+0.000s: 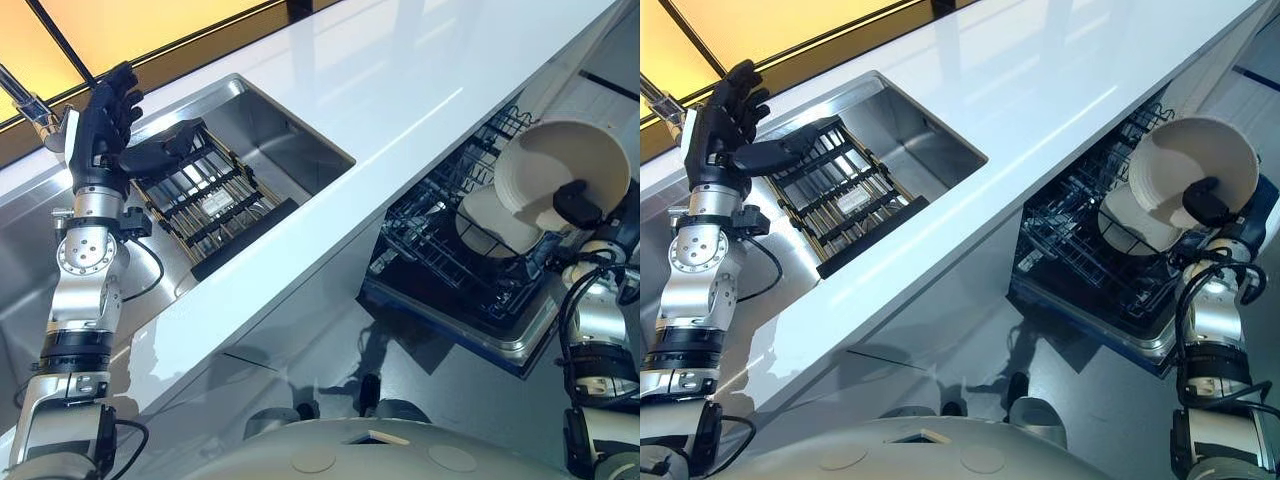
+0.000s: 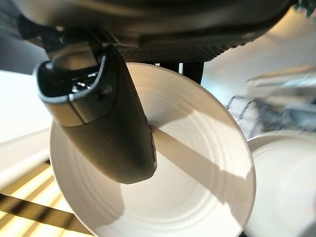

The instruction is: Pick up plates and place into dishwasher.

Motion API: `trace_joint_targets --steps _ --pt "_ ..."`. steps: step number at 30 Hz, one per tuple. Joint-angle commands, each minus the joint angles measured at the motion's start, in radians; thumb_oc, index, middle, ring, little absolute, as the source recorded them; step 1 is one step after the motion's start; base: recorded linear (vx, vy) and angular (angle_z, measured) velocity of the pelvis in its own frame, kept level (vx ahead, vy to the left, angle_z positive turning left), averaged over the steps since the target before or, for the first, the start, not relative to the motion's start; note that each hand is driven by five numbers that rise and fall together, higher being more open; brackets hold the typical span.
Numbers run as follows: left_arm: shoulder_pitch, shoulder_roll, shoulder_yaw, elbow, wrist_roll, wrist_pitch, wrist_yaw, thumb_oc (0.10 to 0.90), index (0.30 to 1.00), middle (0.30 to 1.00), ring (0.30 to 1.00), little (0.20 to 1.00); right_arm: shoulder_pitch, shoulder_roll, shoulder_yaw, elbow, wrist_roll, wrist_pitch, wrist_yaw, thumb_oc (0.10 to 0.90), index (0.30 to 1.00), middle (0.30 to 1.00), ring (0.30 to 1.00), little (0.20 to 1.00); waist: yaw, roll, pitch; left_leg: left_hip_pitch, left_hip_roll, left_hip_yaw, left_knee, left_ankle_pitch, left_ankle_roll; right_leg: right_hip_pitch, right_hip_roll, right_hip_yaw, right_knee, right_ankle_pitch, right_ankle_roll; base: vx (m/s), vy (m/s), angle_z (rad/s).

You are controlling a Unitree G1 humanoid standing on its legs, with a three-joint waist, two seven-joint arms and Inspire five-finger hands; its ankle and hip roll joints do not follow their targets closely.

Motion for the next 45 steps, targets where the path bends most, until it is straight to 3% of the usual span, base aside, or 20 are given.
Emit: trace_joint_targets --steps 1,8,11,18,25,26,27,28,29,36,42,45 --pt "-0.043 0.119 0.065 0.022 -0.01 -0.075 0.032 0.8 0.9 0.9 0.9 0.9 -0.075 -0.162 0.011 -0.02 -0.124 -0.082 0.023 0.1 0.3 0.3 0.3 0.2 -0.007 -0.008 -0.075 -0.089 -0.043 0.017 0.001 -0.008 -0.005 0.033 0.002 -0.033 0.138 -0.24 0.065 0.05 -0.025 -0.02" --pt "-0.04 0.106 0.052 0.066 -0.02 -0.089 0.074 0.8 0.9 0.9 0.9 0.9 -0.089 -0.177 0.09 0.0 -0.208 -0.089 0.089 0.1 0.3 0.3 0.3 0.2 -0.009 0.013 -0.026 -0.129 -0.045 -0.003 0.009 0.009 -0.016 -0.006 0.0 -0.029 0.149 -0.237 0.058 0.02 -0.013 0.01" --pt "-0.057 0.094 0.038 0.055 -0.034 -0.1 0.104 0.8 0.9 0.9 0.9 0.9 -0.135 -0.18 0.143 -0.01 -0.224 -0.072 0.107 0.1 0.3 0.3 0.3 0.2 -0.009 0.025 0.023 -0.172 -0.047 -0.014 0.022 0.02 -0.021 -0.043 0.001 -0.022 0.158 -0.234 0.049 -0.11 -0.001 0.14" --pt "-0.1 0.079 0.001 0.03 -0.06 -0.099 0.135 0.8 0.9 0.9 0.9 0.9 -0.212 -0.137 0.249 -0.006 -0.23 0.021 0.081 0.1 0.3 0.3 0.3 0.2 0.0 0.034 0.093 -0.232 -0.05 -0.023 0.046 0.039 -0.026 -0.083 0.007 -0.02 0.171 -0.228 0.032 -0.08 -0.016 0.13" --pt "-0.117 0.04 -0.04 0.031 -0.069 -0.094 0.153 0.8 0.9 0.9 0.9 0.9 -0.269 -0.058 0.357 0.034 -0.237 0.152 0.038 0.1 0.3 0.3 0.3 0.2 0.016 0.038 0.116 -0.245 -0.053 -0.04 0.067 0.048 -0.032 -0.084 0.009 -0.025 0.185 -0.23 0.019 0.01 -0.015 0.07" --pt "-0.117 0.036 -0.046 0.032 -0.069 -0.093 0.153 0.8 0.9 0.9 0.9 0.9 -0.279 -0.052 0.368 0.039 -0.223 0.161 0.036 0.122 0.319 0.319 0.319 0.222 0.018 0.039 0.117 -0.245 -0.054 -0.043 0.069 0.049 -0.032 -0.082 0.008 -0.026 0.185 -0.23 0.018 0.02 -0.012 0.14" --pt "-0.117 0.03 -0.054 0.033 -0.068 -0.091 0.15 0.8 0.9 0.9 0.9 0.9 -0.289 -0.042 0.382 0.044 -0.2 0.161 0.033 0.583 0.714 0.714 0.714 0.683 0.021 0.04 0.118 -0.244 -0.054 -0.046 0.07 0.05 -0.034 -0.079 0.007 -0.029 0.187 -0.23 0.016 0.02 -0.011 0.14" --pt "-0.115 0.026 -0.058 0.032 -0.065 -0.09 0.147 0.8 0.9 0.9 0.9 0.9 -0.293 -0.035 0.387 0.04 -0.182 0.154 0.032 0.583 0.714 0.714 0.714 0.683 0.023 0.041 0.118 -0.243 -0.054 -0.049 0.072 0.05 -0.034 -0.078 0.007 -0.029 0.189 -0.231 0.015 0.03 -0.009 0.14" --pt "-0.112 0.025 -0.062 0.033 -0.065 -0.086 0.14 0.8 0.9 0.9 0.9 0.9 -0.299 -0.028 0.392 0.031 -0.161 0.134 0.024 0.8 0.9 0.9 0.9 0.9 0.024 0.042 0.118 -0.241 -0.055 -0.051 0.074 0.05 -0.034 -0.076 0.006 -0.03 0.192 -0.232 0.014 0.04 -0.003 0.08" --pt "-0.09 0.001 -0.066 0.027 -0.058 -0.08 0.105 0.8 0.9 0.9 0.9 0.9 -0.289 0.024 0.343 -0.098 -0.088 0.034 -0.032 0.8 0.9 0.9 0.9 0.9 0.024 0.046 0.104 -0.223 -0.059 -0.058 0.067 0.047 -0.028 -0.067 0.004 -0.035 0.201 -0.241 0.012 0.02 0.005 0.05" --pt "-0.044 -0.033 -0.056 0.022 -0.042 -0.076 0.072 0.8 0.9 0.9 0.9 0.9 -0.219 0.088 0.242 -0.269 0.044 -0.144 -0.027 0.8 0.9 0.9 0.9 0.9 0.006 0.047 0.074 -0.193 -0.064 -0.052 0.052 0.037 -0.019 -0.049 0.005 -0.028 0.193 -0.245 0.019 0.04 0.016 0.02" --pt "-0.014 -0.047 -0.046 0.029 -0.044 -0.087 0.056 0.8 0.9 0.9 0.9 0.9 -0.164 0.102 0.195 -0.291 0.081 -0.186 -0.013 0.8 0.9 0.9 0.9 0.9 -0.005 0.047 0.058 -0.179 -0.066 -0.042 0.041 0.034 -0.017 -0.04 0.006 -0.024 0.181 -0.242 0.025 0.03 0.027 0.0"
